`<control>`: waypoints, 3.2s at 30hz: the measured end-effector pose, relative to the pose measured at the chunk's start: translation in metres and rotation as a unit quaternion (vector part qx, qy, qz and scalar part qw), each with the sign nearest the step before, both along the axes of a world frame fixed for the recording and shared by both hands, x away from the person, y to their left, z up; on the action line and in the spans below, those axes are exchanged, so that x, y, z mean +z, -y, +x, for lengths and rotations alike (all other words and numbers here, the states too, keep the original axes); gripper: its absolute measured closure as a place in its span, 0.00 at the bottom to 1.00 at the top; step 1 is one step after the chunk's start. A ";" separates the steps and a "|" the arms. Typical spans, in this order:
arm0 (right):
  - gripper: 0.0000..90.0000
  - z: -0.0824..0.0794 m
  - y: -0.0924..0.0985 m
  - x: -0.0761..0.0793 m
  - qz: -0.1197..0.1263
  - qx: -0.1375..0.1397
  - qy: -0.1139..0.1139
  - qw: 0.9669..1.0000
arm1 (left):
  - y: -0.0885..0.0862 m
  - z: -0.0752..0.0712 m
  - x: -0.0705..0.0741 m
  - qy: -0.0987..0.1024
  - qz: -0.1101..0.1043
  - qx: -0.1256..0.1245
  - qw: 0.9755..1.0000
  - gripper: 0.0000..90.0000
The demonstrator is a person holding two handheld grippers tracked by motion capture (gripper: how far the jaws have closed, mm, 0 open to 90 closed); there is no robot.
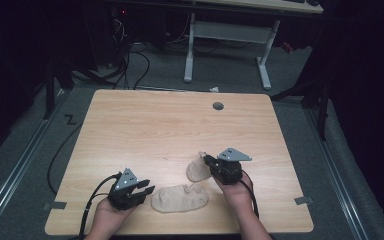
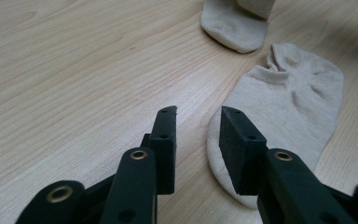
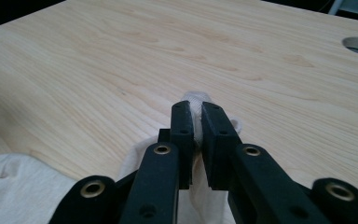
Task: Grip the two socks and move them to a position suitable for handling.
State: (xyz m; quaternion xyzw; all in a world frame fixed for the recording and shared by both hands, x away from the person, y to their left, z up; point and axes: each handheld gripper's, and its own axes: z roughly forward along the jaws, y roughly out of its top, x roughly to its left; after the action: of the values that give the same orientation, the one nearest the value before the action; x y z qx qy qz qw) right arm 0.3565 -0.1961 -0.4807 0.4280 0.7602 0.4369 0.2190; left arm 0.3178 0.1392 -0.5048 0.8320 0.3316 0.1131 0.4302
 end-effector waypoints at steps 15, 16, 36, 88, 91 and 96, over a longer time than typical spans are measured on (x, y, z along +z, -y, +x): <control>0.92 0.011 0.038 -0.010 0.015 -0.052 -0.020 0.998 | 0.001 -0.001 0.000 0.000 0.000 0.000 1.000 0.75; 0.92 0.012 0.040 -0.011 0.014 -0.055 -0.023 0.998 | 0.001 -0.001 0.000 0.000 0.000 0.000 1.000 0.75; 0.85 0.016 0.066 -0.038 -0.020 -0.089 -0.076 0.993 | 0.000 -0.002 0.001 0.001 0.000 0.000 1.000 0.75; 0.99 0.005 -0.021 -0.046 -0.089 0.040 -0.073 0.993 | 0.003 0.008 -0.005 0.003 0.009 0.014 1.000 0.74; 0.99 0.005 -0.026 -0.047 -0.091 0.048 -0.069 0.992 | 0.003 0.012 -0.007 0.001 0.011 0.024 1.000 0.73; 0.98 0.003 -0.032 -0.047 -0.093 0.056 -0.068 0.992 | 0.005 0.021 -0.013 0.000 0.015 0.042 0.999 0.72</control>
State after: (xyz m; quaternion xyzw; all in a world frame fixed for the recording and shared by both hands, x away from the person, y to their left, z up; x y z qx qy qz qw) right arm 0.3598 -0.1641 -0.5275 0.3912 0.8335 0.3455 0.1813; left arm 0.3388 0.1343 -0.5179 0.8236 0.3645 0.1359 0.4127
